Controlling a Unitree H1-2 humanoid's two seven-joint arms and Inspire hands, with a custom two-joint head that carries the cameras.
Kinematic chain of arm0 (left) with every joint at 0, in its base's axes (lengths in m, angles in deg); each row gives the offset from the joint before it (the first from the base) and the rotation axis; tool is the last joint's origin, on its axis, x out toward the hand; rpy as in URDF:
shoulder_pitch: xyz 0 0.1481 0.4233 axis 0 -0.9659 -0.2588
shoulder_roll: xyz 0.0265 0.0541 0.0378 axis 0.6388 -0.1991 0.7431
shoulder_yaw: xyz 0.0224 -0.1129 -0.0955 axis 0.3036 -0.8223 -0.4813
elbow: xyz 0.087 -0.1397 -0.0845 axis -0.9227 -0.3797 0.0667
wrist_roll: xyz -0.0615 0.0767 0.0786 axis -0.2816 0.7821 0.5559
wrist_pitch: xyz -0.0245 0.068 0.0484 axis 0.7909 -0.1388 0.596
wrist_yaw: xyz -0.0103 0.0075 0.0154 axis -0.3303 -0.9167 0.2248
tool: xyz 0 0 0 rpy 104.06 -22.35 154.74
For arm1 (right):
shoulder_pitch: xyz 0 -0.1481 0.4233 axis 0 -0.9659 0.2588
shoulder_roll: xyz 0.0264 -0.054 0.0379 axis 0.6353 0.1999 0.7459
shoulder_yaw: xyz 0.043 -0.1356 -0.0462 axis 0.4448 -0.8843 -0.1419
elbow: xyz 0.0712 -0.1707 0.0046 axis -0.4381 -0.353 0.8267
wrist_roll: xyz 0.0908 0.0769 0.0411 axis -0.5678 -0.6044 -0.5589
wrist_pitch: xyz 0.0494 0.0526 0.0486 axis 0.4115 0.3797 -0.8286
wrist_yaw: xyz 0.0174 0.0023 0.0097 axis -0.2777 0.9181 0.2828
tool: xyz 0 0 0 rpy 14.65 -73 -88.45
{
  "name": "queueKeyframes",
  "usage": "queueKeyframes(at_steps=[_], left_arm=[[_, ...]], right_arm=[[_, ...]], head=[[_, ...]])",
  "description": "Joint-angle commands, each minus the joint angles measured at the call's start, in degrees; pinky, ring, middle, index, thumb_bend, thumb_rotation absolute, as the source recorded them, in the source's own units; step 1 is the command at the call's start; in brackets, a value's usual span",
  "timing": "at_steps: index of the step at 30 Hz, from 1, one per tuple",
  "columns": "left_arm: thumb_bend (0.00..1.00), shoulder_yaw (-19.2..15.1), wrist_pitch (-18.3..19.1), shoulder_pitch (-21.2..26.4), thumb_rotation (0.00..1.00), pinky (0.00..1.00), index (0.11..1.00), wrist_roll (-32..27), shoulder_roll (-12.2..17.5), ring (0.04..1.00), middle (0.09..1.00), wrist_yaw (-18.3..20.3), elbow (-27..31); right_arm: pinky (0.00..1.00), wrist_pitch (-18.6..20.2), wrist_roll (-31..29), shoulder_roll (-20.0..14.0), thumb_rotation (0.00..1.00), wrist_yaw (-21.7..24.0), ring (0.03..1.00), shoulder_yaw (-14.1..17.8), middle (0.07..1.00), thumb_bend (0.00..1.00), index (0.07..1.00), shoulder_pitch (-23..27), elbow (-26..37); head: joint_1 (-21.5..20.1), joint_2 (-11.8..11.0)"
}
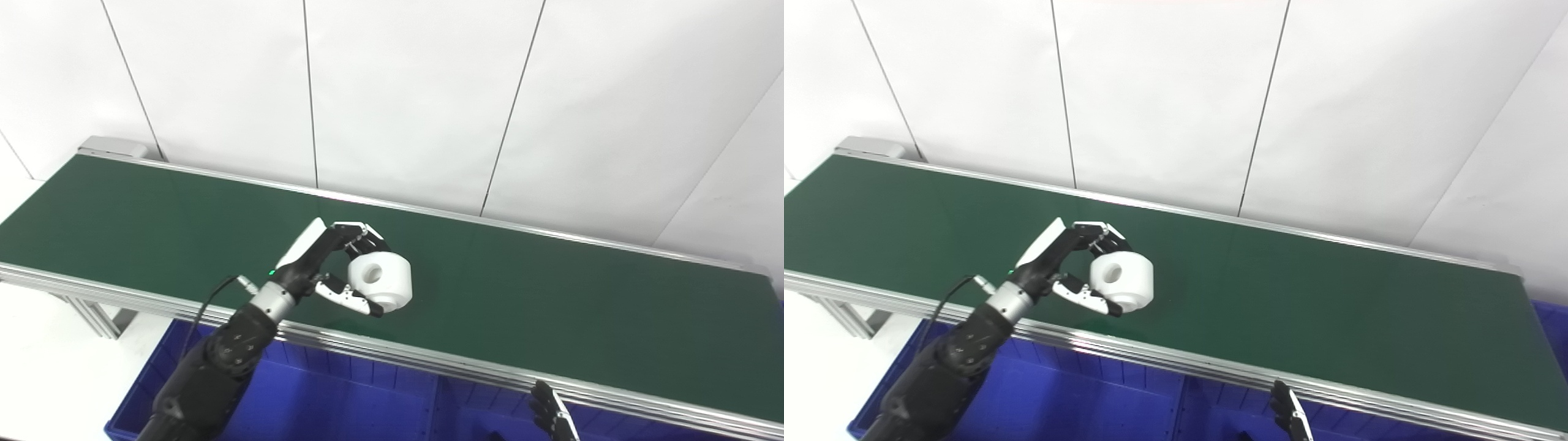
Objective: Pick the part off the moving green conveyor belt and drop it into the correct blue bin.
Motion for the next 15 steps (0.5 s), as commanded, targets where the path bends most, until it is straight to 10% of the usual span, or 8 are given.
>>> queueKeyframes(at_steps=[1, 15], left_arm=[[0.52, -0.5, -1.2, -0.7, 0.0, 0.45, 0.518, -2.5, 0.8, 0.509, 0.472, 1.4, 4.5], [0.52, 1.1, -1.8, -11.0, 0.0, 0.42, 0.519, -0.4, 3.1, 0.484, 0.47, 6.0, 11.1]], right_arm=[[0.88, -1.3, 0.1, 1.2, 0.53, 0.9, 0.876, 0.4, 0.892, 0.88, 0.907, -0.4, 3.4], [0.91, 4.0, 3.0, 5.3, 0.51, 3.8, 0.897, 1.7, 0.902, 0.85, 0.926, -0.5, 8.3]], head=[[0.0, 0.0], [-5.5, 4.1]])
